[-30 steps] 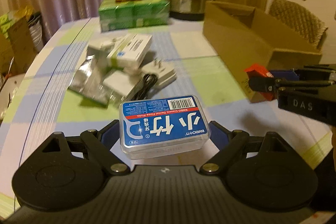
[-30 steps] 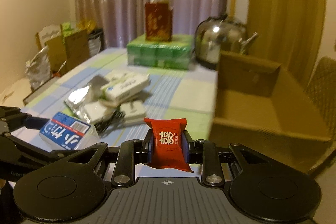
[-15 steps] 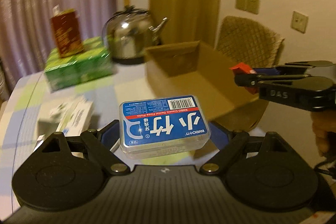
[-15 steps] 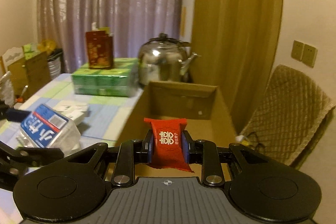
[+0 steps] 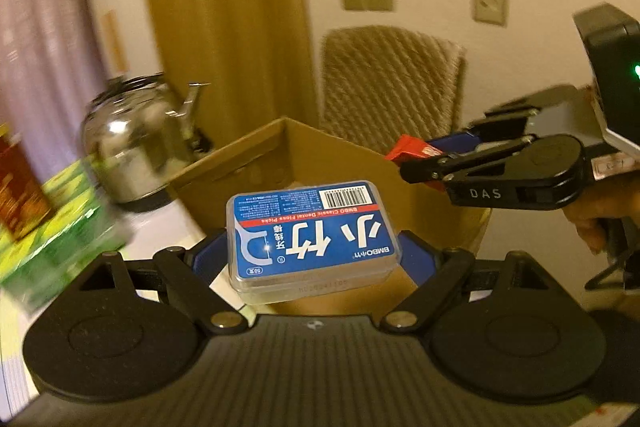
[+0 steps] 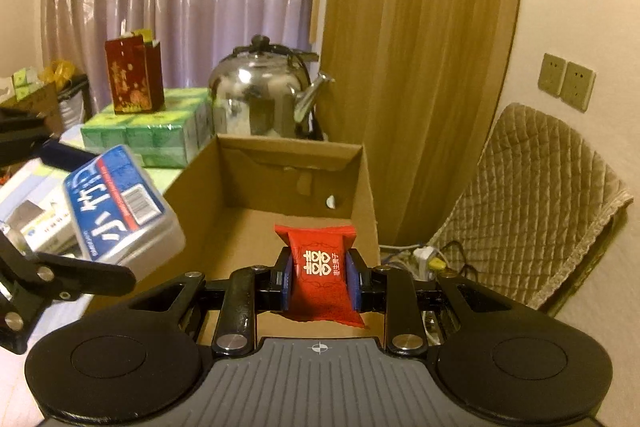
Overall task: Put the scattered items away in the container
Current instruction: 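Carry the toothpick box and candy packet over the cardboard box with both grippers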
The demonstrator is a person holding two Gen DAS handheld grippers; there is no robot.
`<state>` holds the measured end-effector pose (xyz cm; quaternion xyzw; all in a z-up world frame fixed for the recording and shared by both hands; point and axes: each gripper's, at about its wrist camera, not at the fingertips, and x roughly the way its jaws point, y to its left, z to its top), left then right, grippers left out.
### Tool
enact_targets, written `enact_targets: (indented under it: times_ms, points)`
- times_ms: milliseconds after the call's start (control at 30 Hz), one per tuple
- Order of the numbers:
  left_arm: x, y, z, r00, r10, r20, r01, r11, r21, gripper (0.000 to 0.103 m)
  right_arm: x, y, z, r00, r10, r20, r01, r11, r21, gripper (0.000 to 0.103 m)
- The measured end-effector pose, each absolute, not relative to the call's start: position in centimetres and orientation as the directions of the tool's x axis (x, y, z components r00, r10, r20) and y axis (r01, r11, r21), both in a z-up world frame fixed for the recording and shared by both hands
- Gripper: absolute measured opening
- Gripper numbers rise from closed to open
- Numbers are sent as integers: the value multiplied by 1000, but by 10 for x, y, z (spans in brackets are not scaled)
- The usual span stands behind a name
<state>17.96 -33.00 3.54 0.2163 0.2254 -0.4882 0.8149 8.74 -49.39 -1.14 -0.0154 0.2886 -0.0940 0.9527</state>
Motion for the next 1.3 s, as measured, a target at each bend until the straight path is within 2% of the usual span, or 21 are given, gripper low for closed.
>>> enact_targets:
  times_ms: [267, 533, 900, 1300]
  points:
    - [195, -367, 10, 291, -672, -682, 957, 216, 195, 87, 114, -501, -33, 786, -166, -595, 114, 986, -125, 24]
    - [216, -384, -21, 225, -593, -773, 974, 118, 193, 87, 131, -505, -49, 759, -156, -633, 67, 984, -162, 24]
    - [232, -411, -47, 181, -508, -842, 982, 38, 187, 87, 142, -506, -62, 725, -151, -671, 23, 980, -196, 24]
    - [245, -421, -64, 172, -448, -878, 982, 9, 187, 87, 151, -503, -73, 692, -126, -711, -22, 980, -196, 24]
